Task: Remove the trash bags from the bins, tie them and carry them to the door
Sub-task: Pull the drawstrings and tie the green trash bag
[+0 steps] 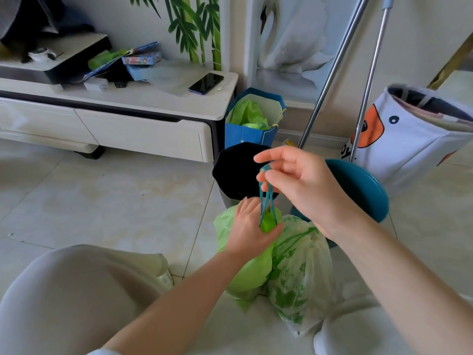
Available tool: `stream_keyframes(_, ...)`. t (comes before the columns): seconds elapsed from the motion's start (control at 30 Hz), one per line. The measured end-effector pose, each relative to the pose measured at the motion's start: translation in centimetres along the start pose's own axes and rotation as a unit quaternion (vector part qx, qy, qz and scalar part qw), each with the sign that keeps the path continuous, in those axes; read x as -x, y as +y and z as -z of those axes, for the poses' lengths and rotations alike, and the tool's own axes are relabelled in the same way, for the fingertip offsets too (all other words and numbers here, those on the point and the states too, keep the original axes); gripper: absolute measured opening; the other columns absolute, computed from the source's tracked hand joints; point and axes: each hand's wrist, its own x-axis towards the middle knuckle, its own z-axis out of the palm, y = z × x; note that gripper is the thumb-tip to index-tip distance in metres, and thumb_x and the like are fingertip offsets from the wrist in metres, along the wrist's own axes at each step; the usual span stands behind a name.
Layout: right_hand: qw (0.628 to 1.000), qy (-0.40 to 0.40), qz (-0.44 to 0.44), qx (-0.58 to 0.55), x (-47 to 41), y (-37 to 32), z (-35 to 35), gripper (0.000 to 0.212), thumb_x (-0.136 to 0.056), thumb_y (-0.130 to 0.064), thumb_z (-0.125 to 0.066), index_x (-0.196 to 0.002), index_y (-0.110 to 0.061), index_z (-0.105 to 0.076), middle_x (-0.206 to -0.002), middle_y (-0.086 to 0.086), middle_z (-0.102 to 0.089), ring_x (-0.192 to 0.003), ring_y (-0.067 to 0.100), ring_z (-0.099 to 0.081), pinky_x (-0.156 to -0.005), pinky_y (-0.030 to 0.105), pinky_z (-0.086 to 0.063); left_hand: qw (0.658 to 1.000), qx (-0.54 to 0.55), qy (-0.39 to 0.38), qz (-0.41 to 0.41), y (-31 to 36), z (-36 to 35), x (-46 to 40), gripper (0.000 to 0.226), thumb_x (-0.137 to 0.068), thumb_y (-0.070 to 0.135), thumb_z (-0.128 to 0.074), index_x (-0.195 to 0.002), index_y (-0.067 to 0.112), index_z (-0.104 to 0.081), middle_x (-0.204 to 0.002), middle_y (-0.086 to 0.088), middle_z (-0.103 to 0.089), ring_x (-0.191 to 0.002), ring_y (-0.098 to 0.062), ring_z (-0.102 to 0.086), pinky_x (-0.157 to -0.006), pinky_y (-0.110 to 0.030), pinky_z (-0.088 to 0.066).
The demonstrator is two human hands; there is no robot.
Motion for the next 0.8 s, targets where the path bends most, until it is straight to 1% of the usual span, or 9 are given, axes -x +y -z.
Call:
stream_keyframes(0.03, 1.0, -0.006, 0.014, -0.005, 0.2, -0.1, -0.2, 0.029, -0.088, 0.005, -0.051, -0.104, -0.015, -0.067, -0.076, -0.001, -0.069, -0.078, 0.019, -0.068, -0.08, 0.032, -0.058, 1.0, 0.009, 0.011, 0.004, 0.2, -0.3, 0.1, 0.035, -0.082, 0.038, -0.066, -0.112, 0.02, -0.063, -0.108, 0.004, -0.063, -0.109, -0.016, -0.052, -0.105, -0.035, -0.037)
stream_keyframes(0.13, 0.998, -0.005, 0.048, -0.029, 0.6, -0.2, -0.1, 0.033, -0.086, 0.009, -0.051, -0.102, -0.014, -0.068, -0.069, -0.006, -0.063, -0.074, 0.014, -0.064, -0.075, 0.025, -0.056, 0.998, 0.021, 0.039, 0.04, 0.2, -0.6, 0.1, 0.014, -0.085, 0.029, -0.062, -0.084, 0.015, -0.062, -0.079, 0.001, -0.061, -0.083, -0.02, -0.053, -0.083, -0.04, -0.044)
stream_keyframes(0.23, 0.997, 0.012, 0.067, -0.04, 1.1, -0.2, 0.1, 0.038, -0.083, 0.011, -0.051, -0.094, -0.02, -0.071, -0.067, -0.007, -0.061, -0.068, 0.007, -0.059, -0.071, 0.02, -0.051, 0.998, -0.014, 0.05, 0.047, -1.3, -0.2, 0.2, 0.026, -0.089, 0.036, -0.054, -0.073, 0.016, -0.058, -0.07, 0.002, -0.052, -0.075, -0.02, -0.047, -0.078, -0.035, -0.037)
stream_keyframes(0.37, 0.995, 0.029, 0.073, -0.063, 1.2, -0.1, 0.9, 0.039, -0.08, 0.011, -0.051, -0.092, -0.022, -0.07, -0.064, -0.006, -0.06, -0.066, 0.01, -0.057, -0.07, 0.021, -0.051, 0.996, -0.06, 0.056, 0.027, -4.3, 0.4, 0.7, 0.032, -0.09, 0.04, -0.051, -0.079, 0.013, -0.064, -0.082, 0.004, -0.055, -0.083, -0.02, -0.048, -0.084, -0.035, -0.035)
stream_keyframes(0.47, 0.997, 0.014, 0.067, -0.038, 1.5, 0.4, 0.4, 0.038, -0.083, 0.012, -0.052, -0.093, -0.02, -0.07, -0.064, -0.004, -0.061, -0.067, 0.013, -0.06, -0.069, 0.027, -0.053, 0.977, -0.197, 0.037, -0.067, -6.0, 0.4, 1.3, 0.027, -0.089, 0.036, -0.055, -0.078, 0.013, -0.064, -0.079, 0.002, -0.059, -0.082, -0.023, -0.055, -0.084, -0.039, -0.044)
stream_keyframes(0.5, 0.997, 0.012, 0.062, -0.032, 1.6, 0.5, 0.2, 0.037, -0.083, 0.012, -0.053, -0.094, -0.019, -0.07, -0.064, -0.003, -0.061, -0.067, 0.015, -0.06, -0.069, 0.031, -0.053, 0.97, -0.231, 0.016, -0.072, -6.3, 0.5, 1.3, 0.029, -0.088, 0.037, -0.055, -0.077, 0.012, -0.065, -0.078, 0.002, -0.061, -0.083, -0.024, -0.058, -0.085, -0.041, -0.047)
stream_keyframes(0.57, 0.998, 0.011, 0.054, -0.029, 1.5, 0.7, -0.2, 0.036, -0.084, 0.011, -0.053, -0.094, -0.018, -0.07, -0.064, -0.003, -0.061, -0.067, 0.014, -0.06, -0.071, 0.032, -0.053, 0.96, -0.274, -0.036, -0.042, -6.1, 0.8, 1.0, 0.037, -0.086, 0.043, -0.052, -0.08, 0.011, -0.07, -0.078, 0.001, -0.064, -0.085, -0.024, -0.061, -0.09, -0.044, -0.05)
stream_keyframes(0.67, 0.998, 0.022, 0.05, -0.04, 1.2, 1.0, 0.2, 0.034, -0.085, 0.009, -0.054, -0.094, -0.019, -0.07, -0.064, -0.005, -0.062, -0.068, 0.012, -0.062, -0.073, 0.023, -0.053, 0.948, -0.306, -0.084, -0.02, -5.7, 1.2, 0.1, 0.047, -0.087, 0.049, -0.043, -0.09, 0.013, -0.074, -0.086, 0.002, -0.067, -0.092, -0.023, -0.061, -0.099, -0.046, -0.046)
stream_keyframes(0.8, 0.998, 0.02, 0.049, -0.047, 1.0, 1.3, 0.2, 0.026, -0.087, 0.007, -0.056, -0.096, -0.013, -0.07, -0.068, -0.001, -0.064, -0.068, 0.011, -0.065, -0.073, 0.022, -0.053, 0.94, -0.299, -0.158, 0.048, -5.4, 1.9, -0.3, 0.059, -0.091, 0.056, -0.026, -0.114, 0.019, -0.065, -0.118, 0.005, -0.063, -0.123, -0.017, -0.046, -0.116, -0.045, -0.023)
